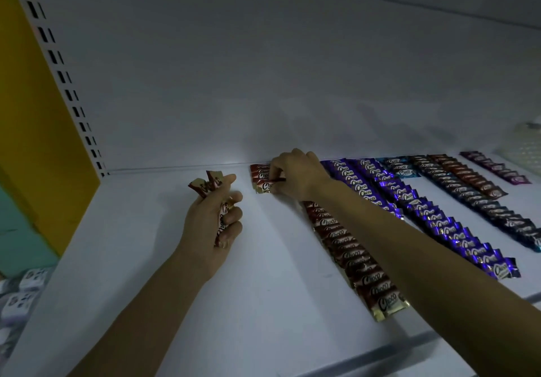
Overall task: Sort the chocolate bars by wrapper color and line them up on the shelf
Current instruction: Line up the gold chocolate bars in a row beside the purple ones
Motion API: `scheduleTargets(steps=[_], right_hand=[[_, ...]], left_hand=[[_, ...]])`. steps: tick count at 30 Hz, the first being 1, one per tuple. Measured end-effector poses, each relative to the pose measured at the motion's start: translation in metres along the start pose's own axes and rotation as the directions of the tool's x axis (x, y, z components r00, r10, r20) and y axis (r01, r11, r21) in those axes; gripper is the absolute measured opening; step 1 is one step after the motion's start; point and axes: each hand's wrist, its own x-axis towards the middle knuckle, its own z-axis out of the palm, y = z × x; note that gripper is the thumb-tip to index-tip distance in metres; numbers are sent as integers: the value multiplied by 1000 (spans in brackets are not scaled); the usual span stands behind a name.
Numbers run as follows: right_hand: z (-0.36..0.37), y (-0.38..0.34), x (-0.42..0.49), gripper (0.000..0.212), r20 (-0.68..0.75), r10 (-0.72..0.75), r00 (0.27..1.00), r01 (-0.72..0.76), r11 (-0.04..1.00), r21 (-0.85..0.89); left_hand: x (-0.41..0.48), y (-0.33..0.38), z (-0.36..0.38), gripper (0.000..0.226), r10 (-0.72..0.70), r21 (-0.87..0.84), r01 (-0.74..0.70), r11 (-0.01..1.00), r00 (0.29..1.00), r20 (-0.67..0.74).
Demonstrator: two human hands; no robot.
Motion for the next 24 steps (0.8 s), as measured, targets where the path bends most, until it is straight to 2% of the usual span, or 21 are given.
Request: scheduleTargets(steps=[5,13,16,18,22,24], right_hand=[[-1,2,6,17,89,-4,996,1,1000,32],[-5,2,11,15,93,-15,996,16,1000,-6],[-5,1,12,19,48,-24,999,27,998,-61],[-5,1,11,20,2,-20,1000,20,995,-101],[0,1,6,10,-51,-1,999,-2,999,-47],[1,2,5,12,-61,-2,998,1,1000,-23]], left_hand=[[0,-1,1,11,-5,18,5,1000,1000,-5],[-1,1,2,15,-12,28,12,1000,1000,-11],[-3,1,3,19,-15,32,15,999,1000,-10],[-2,3,3,11,-22,31,22,999,1000,4],[-4,5,3,19,-38,11,38,999,999,23],[-5,6,2,27,-32,-3,32,999,999,37]])
